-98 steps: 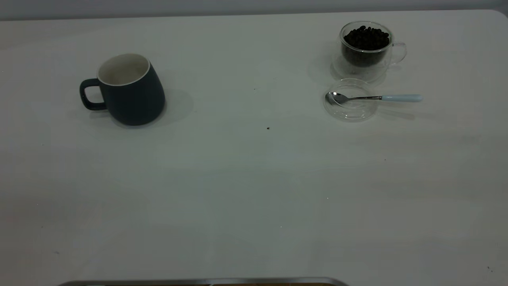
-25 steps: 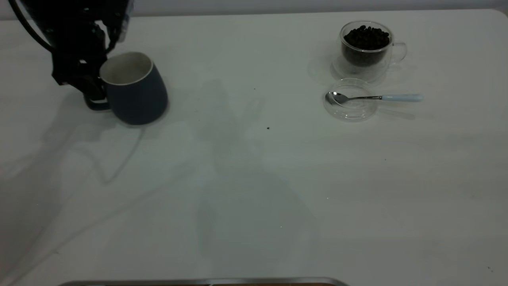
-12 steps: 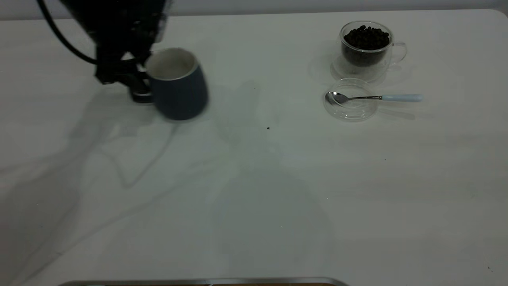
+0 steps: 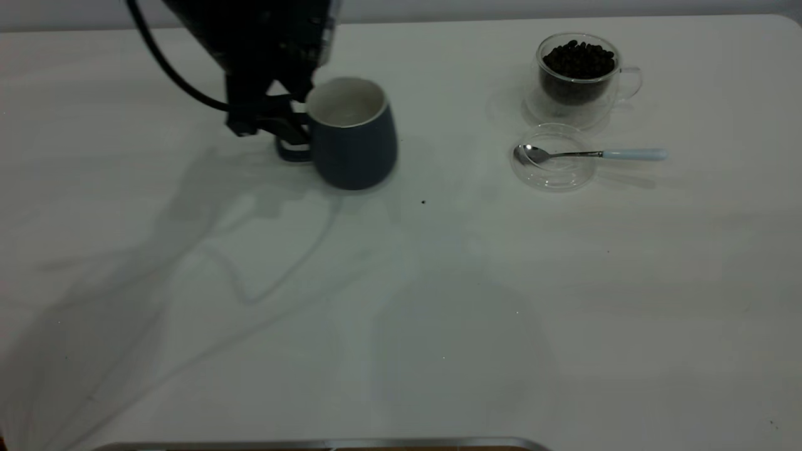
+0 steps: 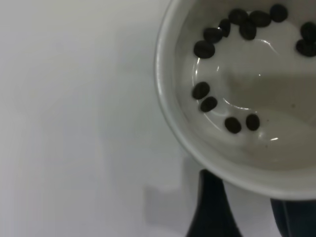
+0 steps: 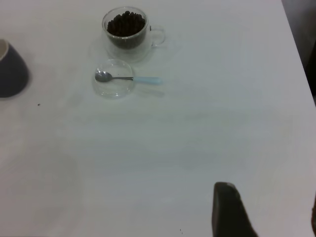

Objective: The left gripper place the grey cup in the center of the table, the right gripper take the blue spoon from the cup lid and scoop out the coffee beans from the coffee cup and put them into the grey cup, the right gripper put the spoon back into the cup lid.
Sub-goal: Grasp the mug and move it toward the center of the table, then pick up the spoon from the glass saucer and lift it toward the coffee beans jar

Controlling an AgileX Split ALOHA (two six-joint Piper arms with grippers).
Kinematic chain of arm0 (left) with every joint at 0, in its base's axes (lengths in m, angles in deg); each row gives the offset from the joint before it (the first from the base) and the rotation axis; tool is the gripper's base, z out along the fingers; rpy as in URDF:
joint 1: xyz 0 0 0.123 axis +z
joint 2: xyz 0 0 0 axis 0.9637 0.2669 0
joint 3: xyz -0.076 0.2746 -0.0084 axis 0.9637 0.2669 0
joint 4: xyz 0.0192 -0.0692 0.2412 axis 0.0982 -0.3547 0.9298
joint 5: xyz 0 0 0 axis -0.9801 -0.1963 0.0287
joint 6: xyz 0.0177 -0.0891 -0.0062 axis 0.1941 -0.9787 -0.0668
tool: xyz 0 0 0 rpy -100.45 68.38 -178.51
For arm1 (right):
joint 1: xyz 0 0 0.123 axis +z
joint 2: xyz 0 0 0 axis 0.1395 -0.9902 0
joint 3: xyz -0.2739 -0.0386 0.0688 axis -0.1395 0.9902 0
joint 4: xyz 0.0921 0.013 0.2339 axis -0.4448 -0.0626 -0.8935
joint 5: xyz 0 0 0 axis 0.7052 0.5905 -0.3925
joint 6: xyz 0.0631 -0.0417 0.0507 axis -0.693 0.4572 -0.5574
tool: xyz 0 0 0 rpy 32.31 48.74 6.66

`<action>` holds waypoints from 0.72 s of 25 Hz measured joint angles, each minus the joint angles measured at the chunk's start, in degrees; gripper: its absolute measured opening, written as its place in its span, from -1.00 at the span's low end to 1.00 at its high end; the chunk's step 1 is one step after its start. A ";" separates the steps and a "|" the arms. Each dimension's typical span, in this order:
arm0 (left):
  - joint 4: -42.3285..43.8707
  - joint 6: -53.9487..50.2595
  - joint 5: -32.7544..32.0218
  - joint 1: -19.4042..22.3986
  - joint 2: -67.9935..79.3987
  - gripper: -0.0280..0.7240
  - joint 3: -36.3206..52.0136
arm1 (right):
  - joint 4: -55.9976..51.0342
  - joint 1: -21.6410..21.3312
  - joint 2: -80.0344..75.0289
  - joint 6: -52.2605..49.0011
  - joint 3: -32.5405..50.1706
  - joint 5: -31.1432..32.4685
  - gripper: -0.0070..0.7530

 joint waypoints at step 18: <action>5.98 -14.42 -12.05 2.01 -10.03 0.64 0.00 | 0.00 0.00 0.00 0.00 0.00 0.00 0.17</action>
